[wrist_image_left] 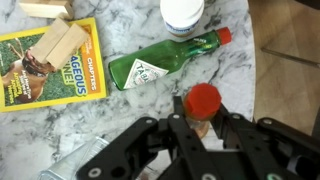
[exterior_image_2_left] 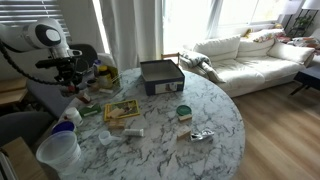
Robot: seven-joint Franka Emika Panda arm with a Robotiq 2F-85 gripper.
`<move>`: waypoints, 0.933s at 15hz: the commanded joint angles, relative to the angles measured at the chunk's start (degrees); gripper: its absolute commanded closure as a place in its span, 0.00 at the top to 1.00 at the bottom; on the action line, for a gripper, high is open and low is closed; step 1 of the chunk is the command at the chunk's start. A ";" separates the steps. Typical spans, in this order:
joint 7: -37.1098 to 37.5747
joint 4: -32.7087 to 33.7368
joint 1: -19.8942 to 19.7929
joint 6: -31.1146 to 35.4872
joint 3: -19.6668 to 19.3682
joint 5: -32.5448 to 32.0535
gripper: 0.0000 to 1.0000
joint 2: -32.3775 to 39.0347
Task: Set the two bottles upright on the table
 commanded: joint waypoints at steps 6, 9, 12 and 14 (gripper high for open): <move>-3.39 4.27 -0.42 -7.32 1.08 -1.26 0.08 1.47; -3.42 4.39 -0.29 -6.71 1.44 -0.75 0.08 2.56; -3.13 4.26 -0.28 -6.84 1.68 -0.66 0.08 2.60; -2.68 4.23 -0.21 -7.00 1.74 -0.82 0.08 2.06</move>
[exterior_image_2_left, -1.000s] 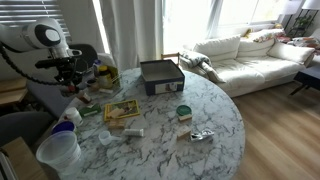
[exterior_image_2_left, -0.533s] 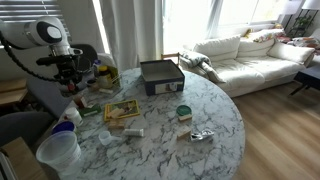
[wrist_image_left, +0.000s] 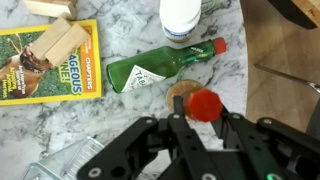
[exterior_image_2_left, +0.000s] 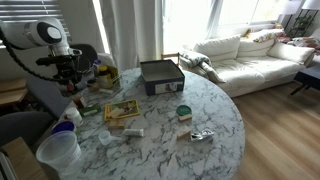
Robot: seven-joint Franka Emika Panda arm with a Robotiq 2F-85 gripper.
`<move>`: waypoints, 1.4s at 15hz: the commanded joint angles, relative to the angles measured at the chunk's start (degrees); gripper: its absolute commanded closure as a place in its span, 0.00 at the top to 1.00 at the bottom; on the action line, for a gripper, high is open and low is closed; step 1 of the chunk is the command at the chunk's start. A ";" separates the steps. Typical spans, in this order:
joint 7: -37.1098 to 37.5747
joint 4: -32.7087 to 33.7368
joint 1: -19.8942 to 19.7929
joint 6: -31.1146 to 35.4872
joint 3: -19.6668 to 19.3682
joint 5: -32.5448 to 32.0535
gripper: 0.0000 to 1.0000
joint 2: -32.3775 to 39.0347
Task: Set the two bottles upright on the table
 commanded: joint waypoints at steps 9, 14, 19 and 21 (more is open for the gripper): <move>6.56 -1.80 -0.28 -0.34 0.40 -1.98 0.86 -4.90; 20.89 -7.16 -0.26 2.33 0.93 -0.46 1.00 -12.96; 34.95 -18.70 -1.04 6.03 2.27 1.38 1.00 -24.51; 40.09 -23.16 -1.57 8.32 3.00 1.66 1.00 -28.68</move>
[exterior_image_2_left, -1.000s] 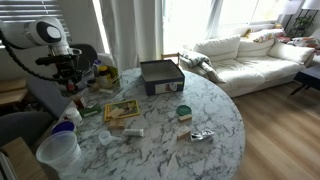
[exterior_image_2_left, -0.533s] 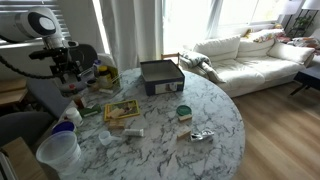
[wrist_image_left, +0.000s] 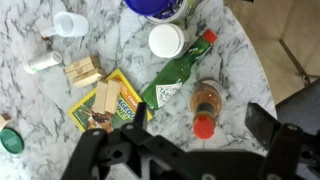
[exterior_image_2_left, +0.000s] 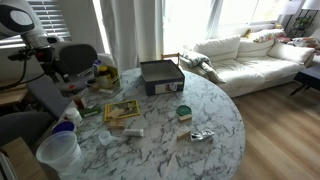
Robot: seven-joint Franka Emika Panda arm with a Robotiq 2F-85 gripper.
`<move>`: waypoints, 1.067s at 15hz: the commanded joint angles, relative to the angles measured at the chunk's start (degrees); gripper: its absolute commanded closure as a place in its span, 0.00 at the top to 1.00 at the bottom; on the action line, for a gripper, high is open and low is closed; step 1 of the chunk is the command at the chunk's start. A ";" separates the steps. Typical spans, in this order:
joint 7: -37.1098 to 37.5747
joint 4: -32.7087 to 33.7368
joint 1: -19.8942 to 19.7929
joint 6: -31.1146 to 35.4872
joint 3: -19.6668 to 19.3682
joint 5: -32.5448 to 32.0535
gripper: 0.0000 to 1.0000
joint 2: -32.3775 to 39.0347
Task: Set the two bottles upright on the table
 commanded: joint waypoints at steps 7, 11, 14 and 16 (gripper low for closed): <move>11.75 -12.33 -3.45 7.62 3.65 1.29 1.00 -12.03; 15.37 -14.33 -5.75 9.40 2.68 4.24 1.00 -10.36; 14.82 -17.09 -7.33 11.72 1.46 6.47 1.00 -10.12; 12.90 -18.88 -7.84 14.48 0.46 8.38 1.00 -9.55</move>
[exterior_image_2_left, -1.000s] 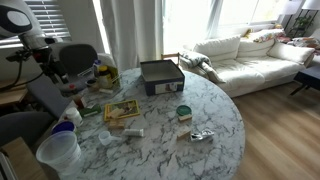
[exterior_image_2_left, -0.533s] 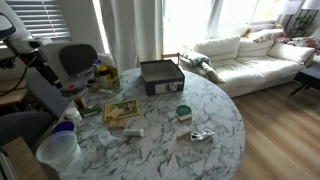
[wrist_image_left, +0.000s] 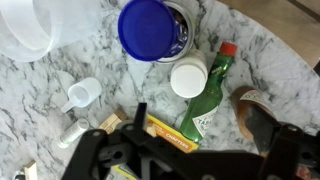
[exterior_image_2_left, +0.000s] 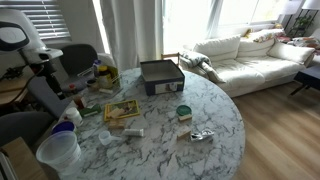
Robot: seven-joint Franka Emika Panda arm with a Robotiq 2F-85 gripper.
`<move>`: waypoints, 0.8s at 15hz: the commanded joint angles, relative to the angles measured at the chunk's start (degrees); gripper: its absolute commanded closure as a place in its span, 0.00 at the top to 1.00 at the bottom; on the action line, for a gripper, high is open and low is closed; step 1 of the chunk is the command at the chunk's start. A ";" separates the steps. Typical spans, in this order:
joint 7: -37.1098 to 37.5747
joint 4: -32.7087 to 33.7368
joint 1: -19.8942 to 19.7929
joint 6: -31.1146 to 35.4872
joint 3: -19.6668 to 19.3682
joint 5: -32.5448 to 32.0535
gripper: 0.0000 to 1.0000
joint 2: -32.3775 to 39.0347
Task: Set the two bottles upright on the table
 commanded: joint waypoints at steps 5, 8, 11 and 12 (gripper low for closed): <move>-2.49 -4.18 -3.59 12.91 -1.58 1.79 0.92 4.96; -2.82 -4.05 -4.76 17.85 -1.89 1.84 0.91 8.03; -3.09 -4.00 -5.79 18.29 -2.15 1.20 1.00 10.71; -3.67 -3.97 -5.80 17.23 -2.56 1.55 1.00 11.19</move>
